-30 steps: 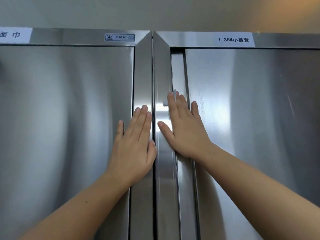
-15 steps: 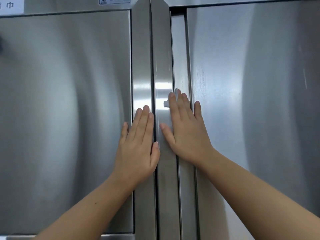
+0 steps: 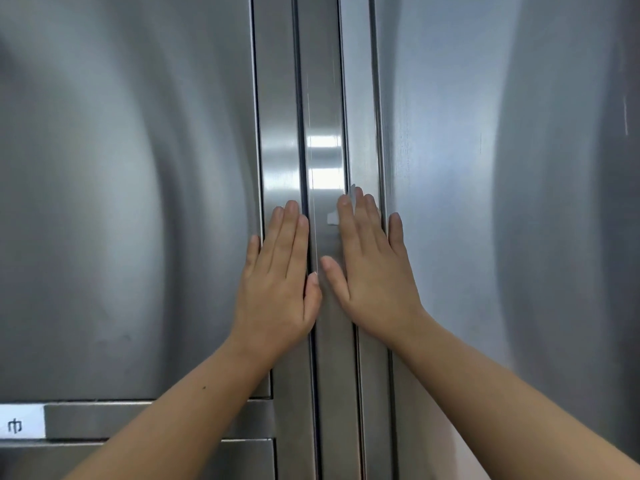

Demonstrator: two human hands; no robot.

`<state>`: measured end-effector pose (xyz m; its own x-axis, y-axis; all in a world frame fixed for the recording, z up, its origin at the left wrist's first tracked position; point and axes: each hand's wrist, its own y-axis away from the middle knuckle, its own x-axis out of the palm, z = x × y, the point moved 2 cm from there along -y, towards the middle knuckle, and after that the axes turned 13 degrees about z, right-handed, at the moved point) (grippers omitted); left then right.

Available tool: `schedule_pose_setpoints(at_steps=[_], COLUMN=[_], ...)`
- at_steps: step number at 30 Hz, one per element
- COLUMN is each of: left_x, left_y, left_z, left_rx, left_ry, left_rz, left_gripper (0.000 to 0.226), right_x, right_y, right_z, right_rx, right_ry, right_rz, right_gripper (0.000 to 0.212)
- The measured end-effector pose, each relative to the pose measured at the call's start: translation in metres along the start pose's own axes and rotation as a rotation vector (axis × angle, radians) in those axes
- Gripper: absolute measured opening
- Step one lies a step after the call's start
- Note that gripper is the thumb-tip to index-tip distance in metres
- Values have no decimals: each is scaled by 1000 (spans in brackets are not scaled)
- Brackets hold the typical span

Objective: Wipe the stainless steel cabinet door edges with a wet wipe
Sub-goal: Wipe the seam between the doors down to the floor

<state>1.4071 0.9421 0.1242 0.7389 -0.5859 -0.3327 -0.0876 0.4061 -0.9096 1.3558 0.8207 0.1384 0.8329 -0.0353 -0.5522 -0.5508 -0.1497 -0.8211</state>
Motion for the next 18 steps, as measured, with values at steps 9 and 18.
schedule_pose_setpoints(at_steps=[9, 18], left_x=[9, 15], left_y=[25, 38], left_z=[-7, -9], left_rx=[6, 1], left_ry=[-3, 2], left_rz=[2, 3], left_gripper=[59, 59], right_x=[10, 21], right_y=[15, 32], right_z=[4, 7], right_rx=[27, 31], right_ry=[-8, -21], right_rz=[0, 0], right_gripper=[64, 63])
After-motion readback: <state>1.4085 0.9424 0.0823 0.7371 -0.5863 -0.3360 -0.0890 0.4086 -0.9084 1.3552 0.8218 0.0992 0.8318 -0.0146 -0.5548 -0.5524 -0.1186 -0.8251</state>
